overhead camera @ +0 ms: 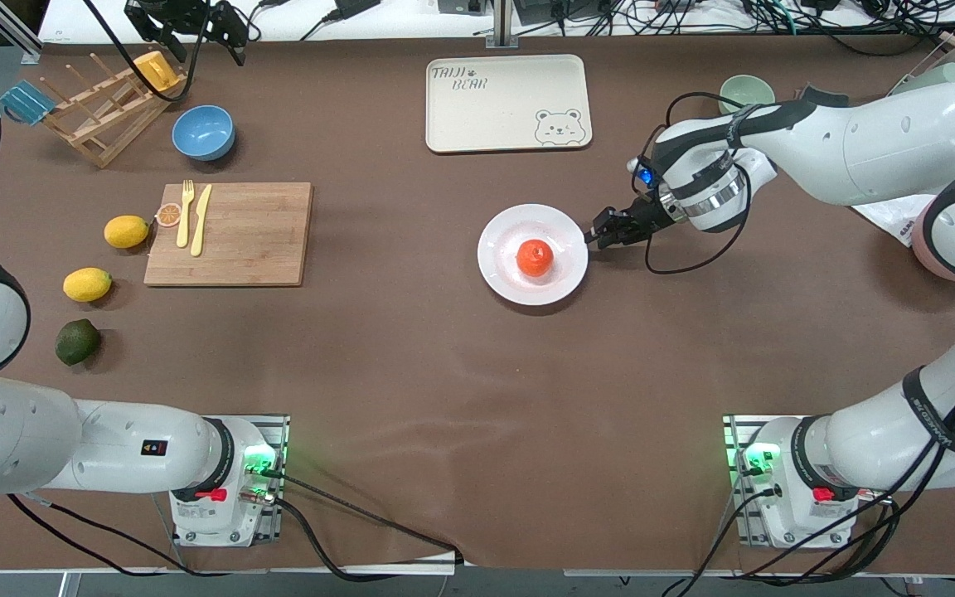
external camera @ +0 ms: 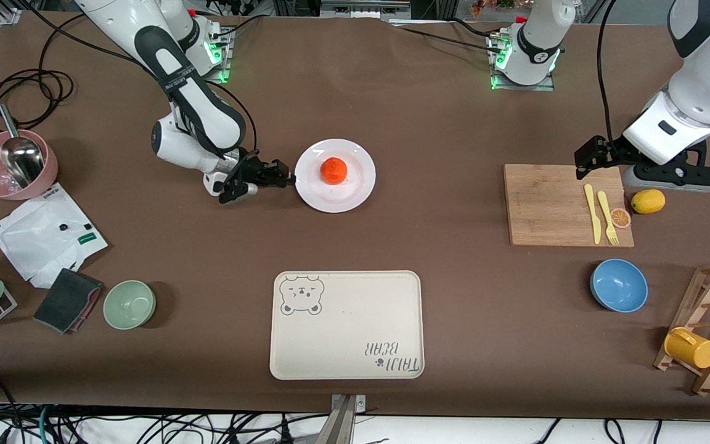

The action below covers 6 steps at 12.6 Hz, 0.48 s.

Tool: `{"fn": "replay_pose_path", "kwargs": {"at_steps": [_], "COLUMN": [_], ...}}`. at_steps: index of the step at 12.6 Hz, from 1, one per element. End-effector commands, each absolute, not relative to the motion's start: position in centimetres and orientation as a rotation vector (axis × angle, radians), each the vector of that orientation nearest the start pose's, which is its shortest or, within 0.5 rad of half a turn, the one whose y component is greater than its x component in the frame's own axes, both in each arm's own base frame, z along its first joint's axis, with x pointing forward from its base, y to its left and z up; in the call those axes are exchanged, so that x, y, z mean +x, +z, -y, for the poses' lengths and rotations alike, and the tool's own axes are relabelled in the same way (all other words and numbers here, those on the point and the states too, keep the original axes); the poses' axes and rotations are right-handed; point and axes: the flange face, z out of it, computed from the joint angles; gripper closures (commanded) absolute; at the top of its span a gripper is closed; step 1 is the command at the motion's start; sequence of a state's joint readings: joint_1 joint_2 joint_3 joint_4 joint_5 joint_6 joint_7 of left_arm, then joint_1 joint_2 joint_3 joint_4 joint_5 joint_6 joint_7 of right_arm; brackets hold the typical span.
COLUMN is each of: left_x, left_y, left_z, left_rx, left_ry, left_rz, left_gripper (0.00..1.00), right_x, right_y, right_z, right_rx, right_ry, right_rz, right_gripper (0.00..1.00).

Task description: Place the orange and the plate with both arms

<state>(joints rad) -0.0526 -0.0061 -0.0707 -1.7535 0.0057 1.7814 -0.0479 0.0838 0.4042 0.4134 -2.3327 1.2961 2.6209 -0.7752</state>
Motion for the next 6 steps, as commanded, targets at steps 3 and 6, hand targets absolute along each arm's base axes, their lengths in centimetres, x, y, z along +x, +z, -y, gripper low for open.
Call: {"fn": "replay_pose_path", "kwargs": {"at_steps": [3,6], "left_x": [56.4,56.5], "left_y": [56.9,57.1], "left_z": [5.7,4.3], "left_rx": [-3.155,-3.155], "left_ry": [-0.081,-0.086], "left_rz": [-0.12,-0.083], "left_gripper": [0.0,0.0], "right_x": [41.8,41.7], "right_y": [14.3,14.2], "right_z": [-23.5,-23.5], "right_rx": [-2.365,-2.361], "right_ry": [0.002,-0.004], "right_rz": [0.018,0.021], "right_gripper": [0.55,0.55]}}
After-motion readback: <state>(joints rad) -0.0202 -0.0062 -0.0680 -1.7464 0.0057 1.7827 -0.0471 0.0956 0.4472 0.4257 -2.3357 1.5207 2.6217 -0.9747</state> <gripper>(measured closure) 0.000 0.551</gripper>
